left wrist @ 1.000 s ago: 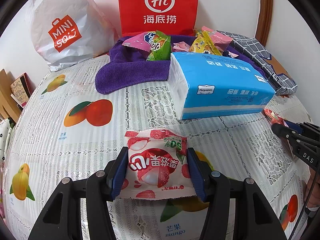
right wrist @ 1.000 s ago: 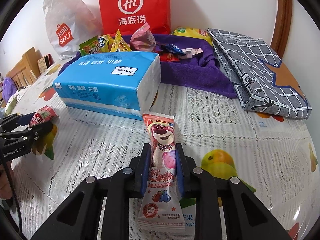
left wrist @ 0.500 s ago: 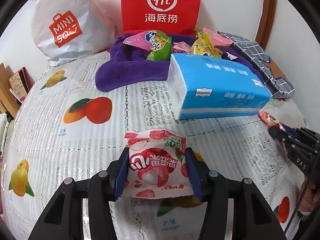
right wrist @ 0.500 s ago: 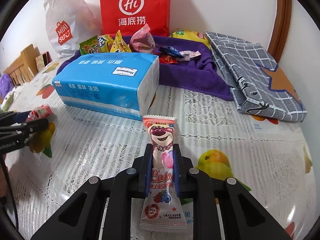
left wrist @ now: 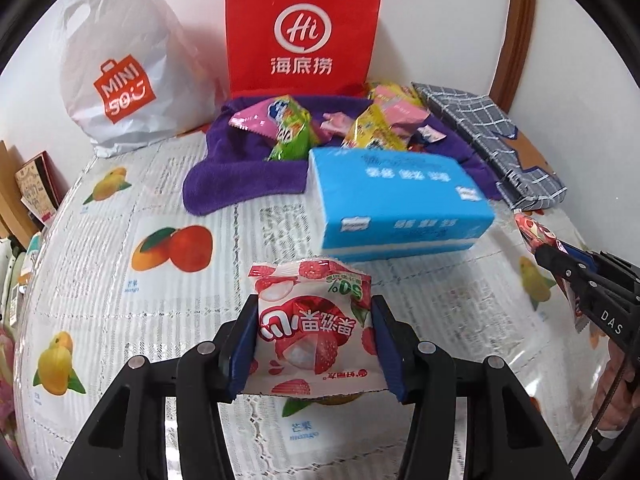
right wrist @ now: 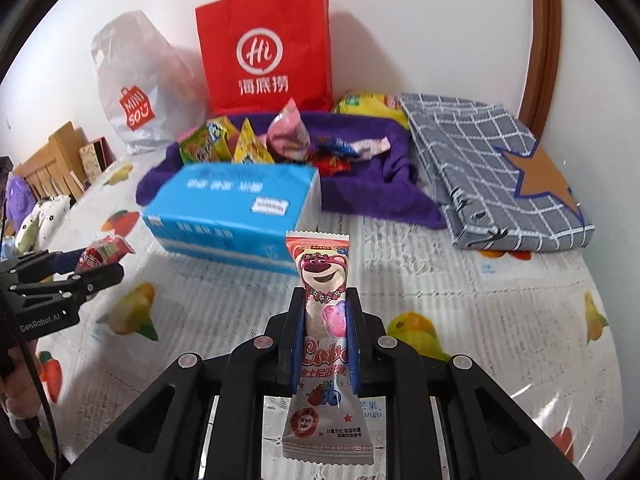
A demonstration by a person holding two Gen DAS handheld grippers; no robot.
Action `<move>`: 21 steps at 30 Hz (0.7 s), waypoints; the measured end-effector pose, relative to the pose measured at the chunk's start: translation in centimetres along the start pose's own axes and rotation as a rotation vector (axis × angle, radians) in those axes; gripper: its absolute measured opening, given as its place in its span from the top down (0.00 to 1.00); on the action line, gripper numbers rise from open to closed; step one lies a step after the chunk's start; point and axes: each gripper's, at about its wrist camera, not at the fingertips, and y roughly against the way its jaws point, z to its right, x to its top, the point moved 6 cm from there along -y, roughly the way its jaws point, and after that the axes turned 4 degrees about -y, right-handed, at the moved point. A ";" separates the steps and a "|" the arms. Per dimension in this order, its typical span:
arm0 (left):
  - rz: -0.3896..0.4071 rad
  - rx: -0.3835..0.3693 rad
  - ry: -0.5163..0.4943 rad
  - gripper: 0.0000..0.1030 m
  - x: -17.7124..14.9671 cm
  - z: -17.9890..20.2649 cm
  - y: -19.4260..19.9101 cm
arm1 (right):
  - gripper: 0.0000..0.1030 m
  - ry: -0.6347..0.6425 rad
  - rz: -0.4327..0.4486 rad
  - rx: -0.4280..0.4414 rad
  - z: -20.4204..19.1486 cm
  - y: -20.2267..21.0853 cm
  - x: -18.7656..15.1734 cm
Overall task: Organize snacks
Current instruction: 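Carry the white-red bag with the left tool while the right tool carries the Lotso stick over the towel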
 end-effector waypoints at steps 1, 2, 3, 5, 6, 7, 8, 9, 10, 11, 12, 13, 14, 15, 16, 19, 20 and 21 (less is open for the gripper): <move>0.006 -0.004 -0.001 0.51 0.3 0.2 0.3 | 0.82 -0.007 0.005 0.006 0.0 0.3 0.2; 0.010 -0.009 0.000 0.51 0.5 0.3 0.7 | 0.82 -0.012 0.014 0.012 0.0 0.8 0.5; 0.011 -0.011 0.001 0.51 0.7 0.4 0.9 | 0.82 -0.013 0.025 0.018 0.0 1.2 0.8; 0.015 -0.014 0.003 0.51 1.1 0.6 1.3 | 0.82 -0.020 0.042 0.023 0.0 2.0 1.4; 0.018 -0.014 0.002 0.51 1.4 0.7 1.6 | 0.82 -0.024 0.049 0.028 -0.1 2.3 1.8; 0.021 -0.013 0.001 0.51 1.6 0.8 1.8 | 0.82 -0.027 0.055 0.033 -0.1 2.6 2.2; 0.024 -0.013 0.001 0.51 1.9 0.8 2.0 | 0.82 -0.030 0.060 0.034 -0.1 2.8 2.5; 0.027 -0.013 0.001 0.51 2.1 0.8 2.2 | 0.82 -0.033 0.065 0.035 -0.1 3.0 2.9; 0.030 -0.014 -0.001 0.51 2.5 1.0 2.5 | 0.82 -0.031 0.069 0.036 -0.2 3.3 3.3; 0.035 -0.014 -0.003 0.51 2.9 1.1 2.7 | 0.82 -0.030 0.075 0.035 -0.2 3.5 3.7; 0.040 -0.015 -0.004 0.51 3.3 1.1 2.9 | 0.82 -0.030 0.080 0.033 -0.2 3.6 4.0; 0.044 -0.016 -0.004 0.51 3.5 1.2 3.1 | 0.82 -0.030 0.085 0.032 -0.3 3.8 4.4; 0.047 -0.020 -0.003 0.51 4.0 1.3 3.3 | 0.82 -0.029 0.088 0.034 -0.3 3.9 4.7; 0.049 -0.023 -0.002 0.51 4.3 1.4 3.4 | 0.82 -0.029 0.091 0.036 -0.4 4.0 5.2; 0.053 -0.029 -0.002 0.51 4.8 1.4 3.6 | 0.82 -0.032 0.093 0.045 -0.4 4.1 5.7; 0.063 -0.065 0.003 0.51 5.9 1.7 4.0 | 0.82 -0.031 0.108 0.063 -0.6 4.6 6.7; 0.069 -0.070 0.003 0.51 6.4 1.7 4.1 | 0.82 -0.029 0.114 0.067 -0.7 4.7 7.2; 0.071 -0.069 0.004 0.51 6.6 1.7 4.2 | 0.82 -0.028 0.117 0.070 -0.8 4.7 7.5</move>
